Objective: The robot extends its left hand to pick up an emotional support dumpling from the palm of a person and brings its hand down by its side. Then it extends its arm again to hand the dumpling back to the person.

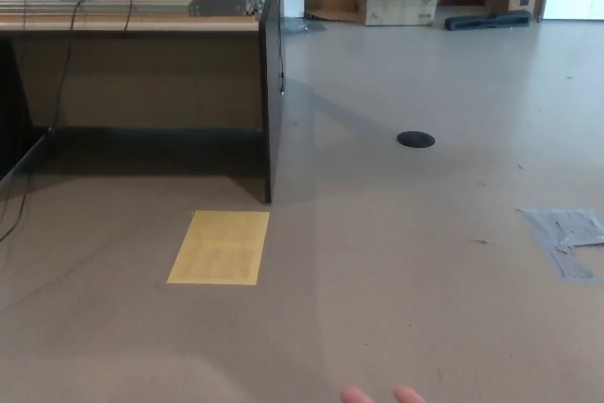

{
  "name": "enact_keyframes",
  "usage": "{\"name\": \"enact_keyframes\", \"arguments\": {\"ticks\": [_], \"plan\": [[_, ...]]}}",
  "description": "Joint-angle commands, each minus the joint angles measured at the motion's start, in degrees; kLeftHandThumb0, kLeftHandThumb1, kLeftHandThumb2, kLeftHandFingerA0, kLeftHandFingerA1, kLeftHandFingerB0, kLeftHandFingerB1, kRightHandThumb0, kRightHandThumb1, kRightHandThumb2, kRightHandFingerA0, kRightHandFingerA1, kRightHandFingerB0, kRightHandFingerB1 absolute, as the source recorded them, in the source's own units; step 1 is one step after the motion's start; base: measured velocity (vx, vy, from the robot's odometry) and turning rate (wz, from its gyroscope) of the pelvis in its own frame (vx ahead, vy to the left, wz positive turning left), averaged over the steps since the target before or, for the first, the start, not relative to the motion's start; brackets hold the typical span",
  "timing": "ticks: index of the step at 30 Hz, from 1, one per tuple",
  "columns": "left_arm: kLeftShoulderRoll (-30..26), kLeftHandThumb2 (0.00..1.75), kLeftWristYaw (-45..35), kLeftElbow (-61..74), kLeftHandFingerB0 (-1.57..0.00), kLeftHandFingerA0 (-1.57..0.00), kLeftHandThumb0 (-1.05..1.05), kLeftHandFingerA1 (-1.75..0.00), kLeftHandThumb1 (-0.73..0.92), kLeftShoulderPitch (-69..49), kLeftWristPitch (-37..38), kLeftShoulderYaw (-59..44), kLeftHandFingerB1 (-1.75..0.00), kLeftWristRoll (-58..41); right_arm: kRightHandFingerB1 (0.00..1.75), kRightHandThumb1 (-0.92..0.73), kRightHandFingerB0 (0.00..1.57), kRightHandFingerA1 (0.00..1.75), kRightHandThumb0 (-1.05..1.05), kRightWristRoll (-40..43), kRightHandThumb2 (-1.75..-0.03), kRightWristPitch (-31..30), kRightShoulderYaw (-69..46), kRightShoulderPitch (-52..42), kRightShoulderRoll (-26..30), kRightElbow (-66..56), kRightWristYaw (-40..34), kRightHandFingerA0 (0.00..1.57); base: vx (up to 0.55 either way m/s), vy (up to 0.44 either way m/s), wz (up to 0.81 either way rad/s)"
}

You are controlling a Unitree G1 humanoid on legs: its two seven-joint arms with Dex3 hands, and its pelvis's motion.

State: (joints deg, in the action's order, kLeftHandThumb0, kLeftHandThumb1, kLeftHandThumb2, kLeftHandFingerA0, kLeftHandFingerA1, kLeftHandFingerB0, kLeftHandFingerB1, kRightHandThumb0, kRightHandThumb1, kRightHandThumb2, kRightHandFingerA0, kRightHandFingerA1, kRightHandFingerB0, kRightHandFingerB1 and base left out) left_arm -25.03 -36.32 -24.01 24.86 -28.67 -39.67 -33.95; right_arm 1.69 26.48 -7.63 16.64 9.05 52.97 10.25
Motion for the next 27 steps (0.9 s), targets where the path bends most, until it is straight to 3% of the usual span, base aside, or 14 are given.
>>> {"name": "enact_keyframes", "arguments": {"ticks": [1,5,6,7,8,9,13,14,16,19,20,22,27], "plan": [[-3.2,0.58,5.2,16.2,-0.82,-0.92,-0.19,-1.04,0.64,10.3,-5.7,9.4,-0.58,-0.1,0.29,-0.58,0.24,0.42,-0.58,-0.6,-0.58,-1.6,0.3,0.9,1.0,-0.1,-1.1,0.52,0.0,0.0,0.0],[-3.5,0.6,5.3,21.1,-0.82,-0.92,-0.18,-1.08,0.7,18.6,-6.2,17.2,-0.6,2.1,0.3,-0.57,0.25,0.43,-0.58,0.3,-0.58,-2.2,-0.2,2.2,1.0,0.6,-0.8,0.52,0.0,0.0,0.0],[-3.3,0.6,5.5,21.7,-0.86,-0.94,-0.14,-0.99,0.68,20.6,-6.7,19.5,-0.58,2.9,0.3,-0.56,0.26,0.42,-0.59,0.3,-0.58,-2.6,-0.2,2.3,0.9,0.6,-0.9,0.52,0.0,0.0,0.0],[-3.3,0.6,4.2,22.1,-0.9,-1.05,-0.15,-0.82,0.67,23.0,-5.1,23.3,-0.55,5.3,0.4,-0.5,0.18,0.54,-0.65,0.0,-0.81,-2.7,0.1,2.5,0.8,0.7,-1.0,0.48,0.0,0.0,0.0],[-3.7,0.6,2.3,22.4,-0.9,-1.05,-0.15,-0.82,0.67,25.5,-2.4,27.7,-0.55,8.2,0.4,-0.5,0.18,0.54,-0.65,-0.6,-0.81,-2.4,0.6,2.6,0.7,0.8,-1.1,0.48,0.0,0.0,0.0],[-3.1,0.59,2.0,22.7,-0.93,-1.06,-0.16,-0.77,0.65,27.2,0.0,30.5,-0.54,10.2,0.29,-0.61,0.24,0.42,-0.6,-1.2,-0.59,-2.2,0.9,2.9,1.0,0.8,-1.6,0.54,0.0,0.0,0.0],[-3.8,0.59,2.6,22.2,-0.93,-1.06,-0.16,-0.77,0.65,27.9,0.6,31.9,-0.54,9.9,0.29,-0.61,0.24,0.42,-0.6,-1.2,-0.59,-2.2,1.1,3.2,1.1,1.0,-1.9,0.54,0.0,0.0,0.0],[-3.3,0.59,0.8,24.5,-0.91,-1.13,-0.17,-0.81,0.64,30.4,2.3,37.0,-0.54,12.6,0.41,-0.5,0.21,0.52,-0.68,-0.6,-0.8,-2.5,0.7,3.6,0.8,1.2,-1.9,0.5,0.0,0.0,0.0],[-2.2,0.59,-2.9,28.3,-0.89,-1.11,-0.17,-0.81,0.63,35.3,5.5,46.5,-0.55,17.1,0.4,-0.52,0.19,0.53,-0.67,-0.8,-0.81,-2.2,0.8,4.4,0.8,1.4,-2.0,0.5,0.0,0.0,0.0],[-1.9,0.59,-3.6,28.5,-0.9,-1.12,-0.16,-0.81,0.63,37.1,6.8,49.5,-0.55,17.8,0.4,-0.52,0.2,0.53,-0.67,-1.2,-0.81,-2.1,1.1,5.0,1.0,1.4,-2.2,0.51,0.0,0.0,0.0],[-1.4,0.58,-3.1,32.5,-0.94,-1.15,-0.26,-0.8,0.61,37.8,7.2,54.8,-0.53,21.4,0.3,-0.59,0.27,0.4,-0.59,-0.1,-0.59,-3.5,0.3,5.0,0.6,1.4,-2.3,0.55,0.0,0.0,0.0],[-0.6,0.59,-3.3,35.1,-0.94,-1.14,-0.19,-0.89,0.62,38.3,6.6,57.8,-0.55,21.7,0.29,-0.6,0.23,0.41,-0.58,-0.2,-0.59,-2.6,0.4,4.5,0.8,1.6,-1.6,0.52,0.0,0.0,0.0],[-0.5,0.59,-3.2,39.0,-0.93,-1.11,-0.2,-0.89,0.63,38.8,4.1,60.7,-0.53,21.7,0.29,-0.61,0.22,0.4,-0.59,-1.0,-0.59,-2.9,0.8,5.2,1.0,1.6,-2.5,0.54,0.0,0.0,0.0]]}}
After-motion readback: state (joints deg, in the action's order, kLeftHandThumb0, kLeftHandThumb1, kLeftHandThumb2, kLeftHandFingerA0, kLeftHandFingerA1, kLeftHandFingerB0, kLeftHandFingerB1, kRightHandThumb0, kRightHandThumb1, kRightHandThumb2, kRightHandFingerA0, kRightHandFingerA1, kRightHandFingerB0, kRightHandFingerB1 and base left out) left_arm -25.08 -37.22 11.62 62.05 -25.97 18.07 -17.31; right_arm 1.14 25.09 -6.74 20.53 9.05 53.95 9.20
